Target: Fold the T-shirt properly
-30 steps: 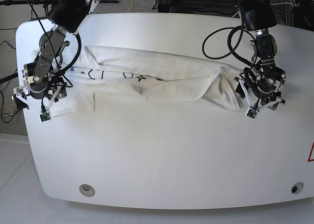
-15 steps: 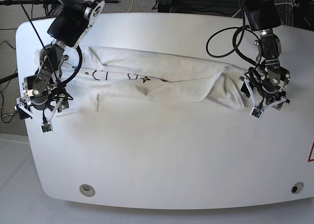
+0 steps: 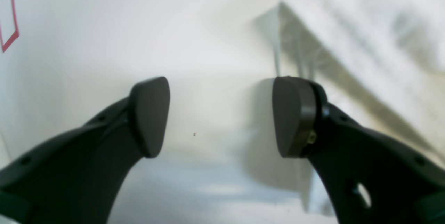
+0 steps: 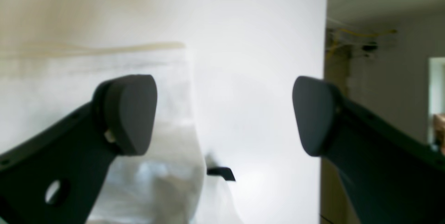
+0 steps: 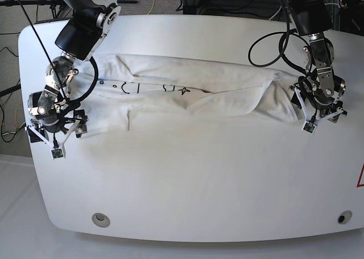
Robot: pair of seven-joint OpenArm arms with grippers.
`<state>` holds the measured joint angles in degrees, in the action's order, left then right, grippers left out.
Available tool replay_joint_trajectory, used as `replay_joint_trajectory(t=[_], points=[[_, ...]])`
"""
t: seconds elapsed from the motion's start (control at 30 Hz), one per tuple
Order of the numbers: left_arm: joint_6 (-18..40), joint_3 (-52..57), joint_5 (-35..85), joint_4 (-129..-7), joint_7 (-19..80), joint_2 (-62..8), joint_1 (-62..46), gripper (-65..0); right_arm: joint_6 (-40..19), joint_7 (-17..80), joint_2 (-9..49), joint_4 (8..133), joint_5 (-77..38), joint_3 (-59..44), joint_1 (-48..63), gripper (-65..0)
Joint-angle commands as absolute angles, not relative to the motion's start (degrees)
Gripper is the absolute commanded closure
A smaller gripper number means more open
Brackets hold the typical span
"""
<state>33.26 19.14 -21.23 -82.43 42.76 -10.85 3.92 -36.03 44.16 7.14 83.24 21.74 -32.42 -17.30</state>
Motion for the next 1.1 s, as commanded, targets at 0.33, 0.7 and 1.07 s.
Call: replay_joint_trajectory(t=[0.33,0.7,1.07], points=[[33.27,19.21,-21.93,-82.95,43.12,-11.12,4.44,-43.3,-35.91,43.38,11.12,75.74,8.48,-32.31,-20.44,-59.1],[33.27,19.12,-21.93,-82.95,43.12,-11.12,4.44,-43.3,-35.82,38.99,16.31,65.71,1.54,-32.13,-23.08,-59.1],[33.27,19.12,-21.93,-82.95,43.12,-11.12,4.44,-43.3,-35.82,34.07,17.36,56.92,1.45,-32.04,-24.31,-59.1]])
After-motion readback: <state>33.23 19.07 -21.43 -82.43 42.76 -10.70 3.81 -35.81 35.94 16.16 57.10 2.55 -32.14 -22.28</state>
